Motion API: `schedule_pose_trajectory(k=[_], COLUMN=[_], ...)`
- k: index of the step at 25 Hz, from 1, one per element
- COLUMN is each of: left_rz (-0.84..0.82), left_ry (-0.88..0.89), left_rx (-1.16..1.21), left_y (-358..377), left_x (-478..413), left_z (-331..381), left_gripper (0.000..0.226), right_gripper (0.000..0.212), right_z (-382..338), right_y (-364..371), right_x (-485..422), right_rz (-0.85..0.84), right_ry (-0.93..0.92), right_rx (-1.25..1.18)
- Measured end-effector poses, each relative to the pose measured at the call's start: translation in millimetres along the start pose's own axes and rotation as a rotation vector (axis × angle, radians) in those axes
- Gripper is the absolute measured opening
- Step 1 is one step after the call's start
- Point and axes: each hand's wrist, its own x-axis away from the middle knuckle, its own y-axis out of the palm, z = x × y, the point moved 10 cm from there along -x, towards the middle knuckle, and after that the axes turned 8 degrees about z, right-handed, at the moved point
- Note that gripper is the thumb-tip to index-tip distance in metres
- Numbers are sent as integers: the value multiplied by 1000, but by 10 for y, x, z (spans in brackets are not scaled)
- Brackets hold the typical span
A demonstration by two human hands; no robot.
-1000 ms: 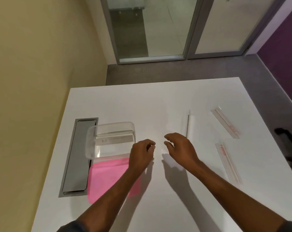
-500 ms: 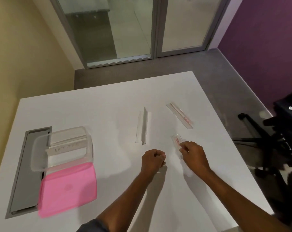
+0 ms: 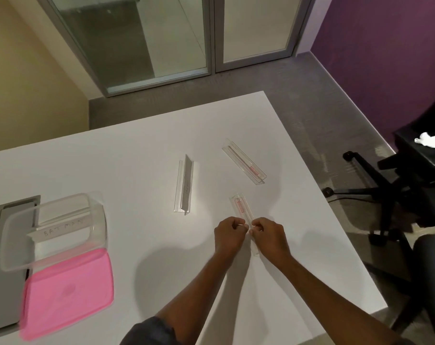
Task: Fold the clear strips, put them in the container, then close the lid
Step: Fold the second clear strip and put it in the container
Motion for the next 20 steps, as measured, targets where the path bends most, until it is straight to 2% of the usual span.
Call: schedule_pose_trajectory(k=[4, 7, 12, 15, 20], left_rz=[35, 55, 59, 50, 37], left_ry=[-20, -53, -150, -186, -229], left_rx=[-22, -27, 70, 141, 218], left_y=[60, 93, 207, 333, 522], left_x=[-48, -71, -74, -77, -46], left_z=[-42, -82, -84, -95, -64], left_gripper=[5, 2, 26, 28, 29], right_gripper=[14, 13, 12, 16, 23], right_z=[39, 123, 349, 471, 533], right_y=[-12, -59, -214, -290, -462], right_x=[-29, -78, -162, -211, -340], right_rz=[7, 3, -13, -12, 66], right_ry=[9, 96, 278, 350, 249], right_rx=[-43, -131, -334, -424, -266])
